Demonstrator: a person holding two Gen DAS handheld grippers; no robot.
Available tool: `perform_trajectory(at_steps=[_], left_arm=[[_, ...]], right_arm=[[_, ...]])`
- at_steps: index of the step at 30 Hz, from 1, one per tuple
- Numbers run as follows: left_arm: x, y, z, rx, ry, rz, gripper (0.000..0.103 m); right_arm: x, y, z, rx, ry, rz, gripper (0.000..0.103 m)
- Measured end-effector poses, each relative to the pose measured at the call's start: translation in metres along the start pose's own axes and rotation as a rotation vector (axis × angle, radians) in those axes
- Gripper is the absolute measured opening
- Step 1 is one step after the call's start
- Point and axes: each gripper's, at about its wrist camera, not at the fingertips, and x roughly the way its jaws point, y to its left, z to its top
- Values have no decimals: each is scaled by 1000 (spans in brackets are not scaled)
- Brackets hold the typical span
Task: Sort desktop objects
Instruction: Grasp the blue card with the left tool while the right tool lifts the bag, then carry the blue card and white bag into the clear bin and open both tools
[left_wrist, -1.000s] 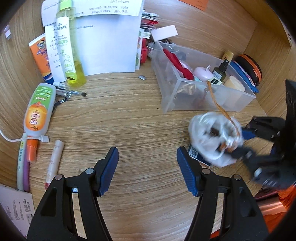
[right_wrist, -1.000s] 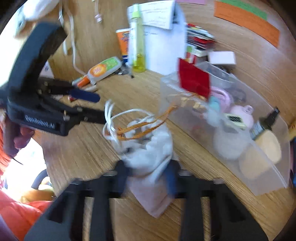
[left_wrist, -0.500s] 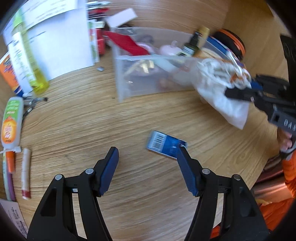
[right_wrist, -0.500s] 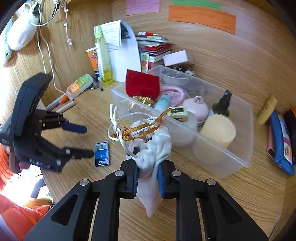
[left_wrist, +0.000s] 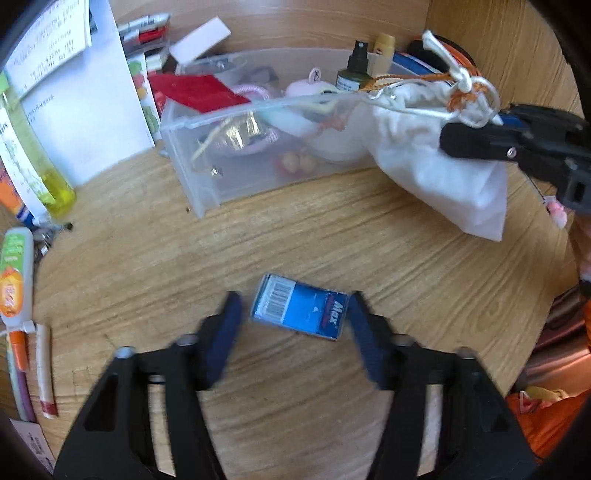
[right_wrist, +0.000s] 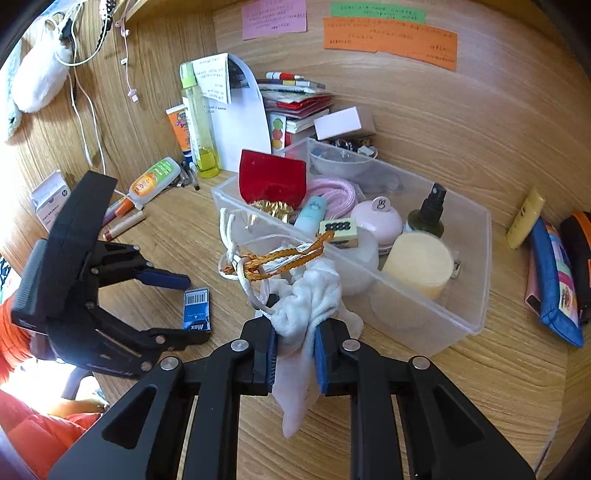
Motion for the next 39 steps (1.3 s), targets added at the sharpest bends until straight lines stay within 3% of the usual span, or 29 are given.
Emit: perform_trajectory(at_steps=[8, 21, 26, 34, 39], left_arm=[[-13, 11, 9, -20, -48, 4, 48], [-61, 32, 67, -98, -240, -27, 48], [-65, 20, 64, -107, -257, -24, 48], [-47, 31, 92, -129, -262, -51, 48], [-39, 34, 102, -142, -252, -59, 48]], right_arm=[[-11, -3, 12, -15, -35, -21, 14], [-19, -9, 47, -28, -99, -37, 13], [-16, -16, 60, -18, -111, -37, 12], [-14, -29, 82, -26, -150, -80, 11], [12, -40, 89, -21, -118, -117, 12]])
